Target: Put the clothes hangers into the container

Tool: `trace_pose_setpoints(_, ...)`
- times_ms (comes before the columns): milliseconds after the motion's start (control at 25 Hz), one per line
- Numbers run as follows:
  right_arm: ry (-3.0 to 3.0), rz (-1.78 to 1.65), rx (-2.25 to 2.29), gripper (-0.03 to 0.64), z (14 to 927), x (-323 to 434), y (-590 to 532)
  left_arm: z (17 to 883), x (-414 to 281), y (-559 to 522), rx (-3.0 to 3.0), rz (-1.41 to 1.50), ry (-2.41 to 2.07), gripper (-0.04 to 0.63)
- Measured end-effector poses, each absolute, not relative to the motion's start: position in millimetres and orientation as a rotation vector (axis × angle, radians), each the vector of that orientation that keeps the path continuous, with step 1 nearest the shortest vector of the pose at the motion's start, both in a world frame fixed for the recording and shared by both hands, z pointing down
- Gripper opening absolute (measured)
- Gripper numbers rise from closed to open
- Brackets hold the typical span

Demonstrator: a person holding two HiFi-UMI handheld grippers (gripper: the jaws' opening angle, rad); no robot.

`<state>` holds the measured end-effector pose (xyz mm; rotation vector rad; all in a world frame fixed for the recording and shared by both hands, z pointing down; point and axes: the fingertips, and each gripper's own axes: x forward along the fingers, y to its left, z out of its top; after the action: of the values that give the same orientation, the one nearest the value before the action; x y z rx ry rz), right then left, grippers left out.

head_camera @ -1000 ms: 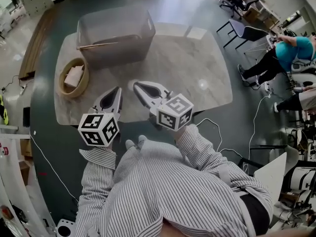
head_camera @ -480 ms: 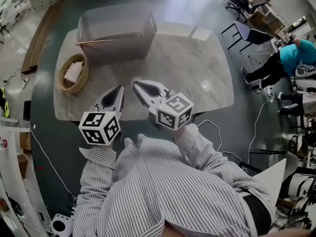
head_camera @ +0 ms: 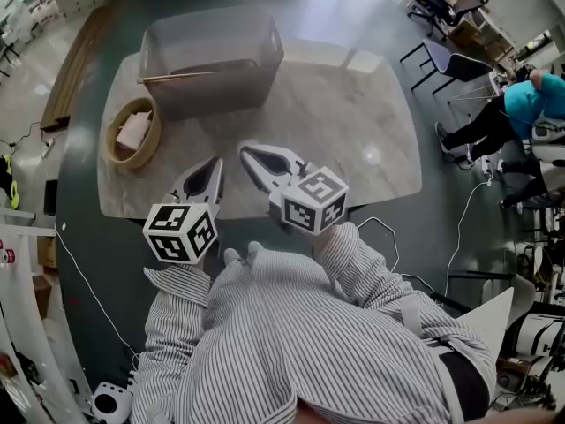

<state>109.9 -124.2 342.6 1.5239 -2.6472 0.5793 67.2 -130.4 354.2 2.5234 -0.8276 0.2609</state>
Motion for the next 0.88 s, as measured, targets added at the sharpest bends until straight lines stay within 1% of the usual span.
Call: trace_pose_setpoints(880,-2.608,0.569,1.517,0.015,358.5,108.1,-147.2,365.3,61.4,-156.9,2.501,0.245,-0.838,0.009)
